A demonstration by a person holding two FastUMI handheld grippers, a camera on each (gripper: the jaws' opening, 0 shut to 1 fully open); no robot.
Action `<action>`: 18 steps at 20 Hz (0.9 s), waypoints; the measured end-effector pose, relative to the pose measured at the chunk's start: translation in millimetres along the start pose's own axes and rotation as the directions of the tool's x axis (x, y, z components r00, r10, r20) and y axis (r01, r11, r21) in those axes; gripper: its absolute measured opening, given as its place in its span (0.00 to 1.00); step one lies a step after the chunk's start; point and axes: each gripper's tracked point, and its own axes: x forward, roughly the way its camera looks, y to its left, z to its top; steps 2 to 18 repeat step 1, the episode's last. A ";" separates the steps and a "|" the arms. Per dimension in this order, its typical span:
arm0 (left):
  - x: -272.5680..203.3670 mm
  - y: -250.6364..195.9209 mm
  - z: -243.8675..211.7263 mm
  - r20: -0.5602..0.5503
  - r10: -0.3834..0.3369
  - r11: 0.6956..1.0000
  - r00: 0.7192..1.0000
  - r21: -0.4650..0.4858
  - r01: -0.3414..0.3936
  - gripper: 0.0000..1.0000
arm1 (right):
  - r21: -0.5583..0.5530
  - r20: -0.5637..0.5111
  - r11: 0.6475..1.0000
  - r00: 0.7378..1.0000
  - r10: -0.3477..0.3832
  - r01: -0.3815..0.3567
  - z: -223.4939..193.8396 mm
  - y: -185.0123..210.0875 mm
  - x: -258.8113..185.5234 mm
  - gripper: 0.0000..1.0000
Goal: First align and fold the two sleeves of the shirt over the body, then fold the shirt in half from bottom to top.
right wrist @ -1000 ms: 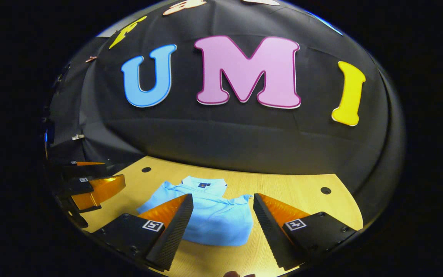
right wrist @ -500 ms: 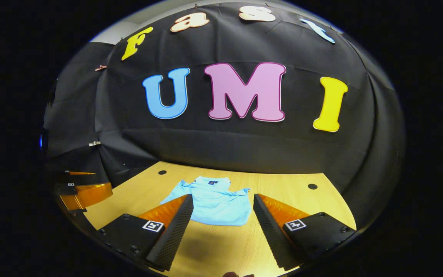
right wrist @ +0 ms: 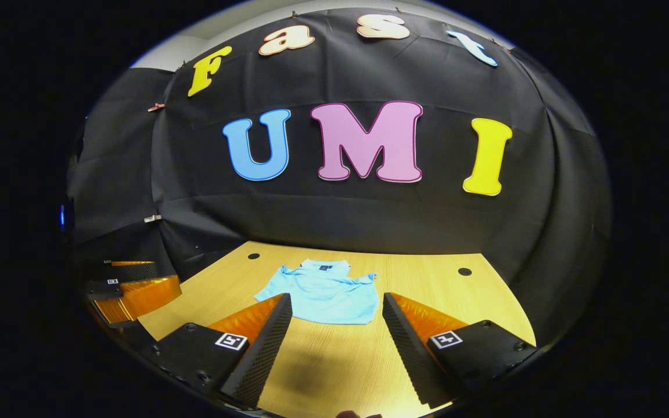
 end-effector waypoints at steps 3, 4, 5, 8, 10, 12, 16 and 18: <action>-0.1 -1.7 0.3 0.000 -0.006 1.000 1.000 0.001 0.006 0.97 | -0.003 0.002 1.000 1.000 0.001 -0.001 0.6 0.5 -1.4 0.98; -0.1 -1.7 0.3 0.000 -0.006 1.000 1.000 0.001 0.006 0.97 | -0.003 0.002 1.000 1.000 0.001 -0.001 0.6 0.5 -1.4 0.98; -0.1 -1.7 0.3 0.000 -0.006 1.000 1.000 0.001 0.006 0.97 | -0.003 0.002 1.000 1.000 0.001 -0.001 0.6 0.5 -1.4 0.98; -0.1 -1.7 0.3 0.000 -0.006 1.000 1.000 0.001 0.006 0.97 | -0.003 0.002 1.000 1.000 0.001 -0.001 0.6 0.5 -1.4 0.98; -0.1 -1.7 0.3 0.000 -0.006 1.000 1.000 0.001 0.006 0.97 | -0.003 0.002 1.000 1.000 0.001 -0.001 0.6 0.5 -1.4 0.98; -0.1 -1.7 0.3 0.000 -0.006 1.000 1.000 0.001 0.006 0.97 | -0.003 0.002 1.000 1.000 0.001 -0.001 0.6 0.5 -1.4 0.98; -0.1 -1.7 0.3 0.000 -0.006 1.000 1.000 0.001 0.006 0.97 | -0.003 0.002 1.000 1.000 0.001 -0.001 0.6 0.5 -1.4 0.98; -0.1 -1.7 0.3 0.000 -0.006 1.000 1.000 0.001 0.006 0.97 | -0.003 0.002 1.000 1.000 0.001 -0.001 0.6 0.5 -1.4 0.98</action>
